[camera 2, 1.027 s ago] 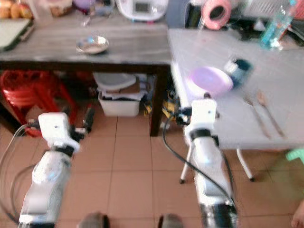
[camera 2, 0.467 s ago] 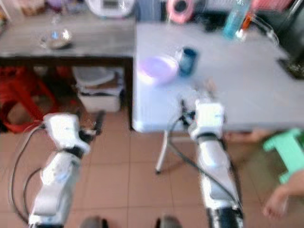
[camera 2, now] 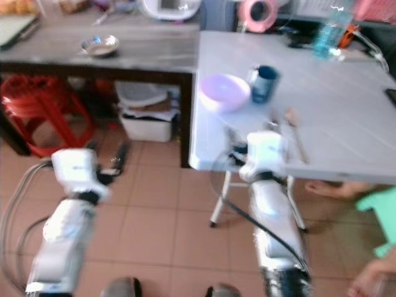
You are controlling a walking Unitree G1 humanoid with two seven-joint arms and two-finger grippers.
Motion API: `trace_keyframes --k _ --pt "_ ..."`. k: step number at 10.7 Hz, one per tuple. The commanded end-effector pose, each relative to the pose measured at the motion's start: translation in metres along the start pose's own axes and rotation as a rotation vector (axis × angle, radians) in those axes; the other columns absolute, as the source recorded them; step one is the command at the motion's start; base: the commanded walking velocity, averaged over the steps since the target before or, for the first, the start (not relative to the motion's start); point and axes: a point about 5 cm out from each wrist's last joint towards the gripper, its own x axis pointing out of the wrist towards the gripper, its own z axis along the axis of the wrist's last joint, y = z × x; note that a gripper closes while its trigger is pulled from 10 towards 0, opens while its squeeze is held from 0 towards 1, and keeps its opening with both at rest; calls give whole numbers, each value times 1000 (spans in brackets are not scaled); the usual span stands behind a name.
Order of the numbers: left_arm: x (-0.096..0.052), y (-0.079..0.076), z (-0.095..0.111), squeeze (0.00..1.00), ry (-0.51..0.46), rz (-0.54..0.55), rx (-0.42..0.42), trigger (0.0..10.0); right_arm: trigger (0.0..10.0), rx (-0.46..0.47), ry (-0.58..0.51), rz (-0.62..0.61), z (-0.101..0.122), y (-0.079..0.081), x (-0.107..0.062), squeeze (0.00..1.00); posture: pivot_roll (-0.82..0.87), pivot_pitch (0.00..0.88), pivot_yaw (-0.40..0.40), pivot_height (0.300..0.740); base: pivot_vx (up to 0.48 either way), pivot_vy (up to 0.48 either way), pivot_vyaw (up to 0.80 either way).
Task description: Setting the table
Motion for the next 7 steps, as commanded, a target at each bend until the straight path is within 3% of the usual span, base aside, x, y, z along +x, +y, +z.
trace_keyframes --k 1,6,7 --pt "2 -9 5 0 -27 -29 -18 10000 10000 -18 -5 -28 2 -11 -2 0 -33 112 -23 740 424 0 0" --pt "3 -9 6 0 -30 -33 -22 10000 10000 -36 -17 -33 4 -12 1 0 -32 114 -23 740 403 0 0" --pt "3 -9 7 0 -37 -29 -37 10000 10000 -46 -25 -26 5 -12 2 0 -32 114 -25 740 0 0 0"
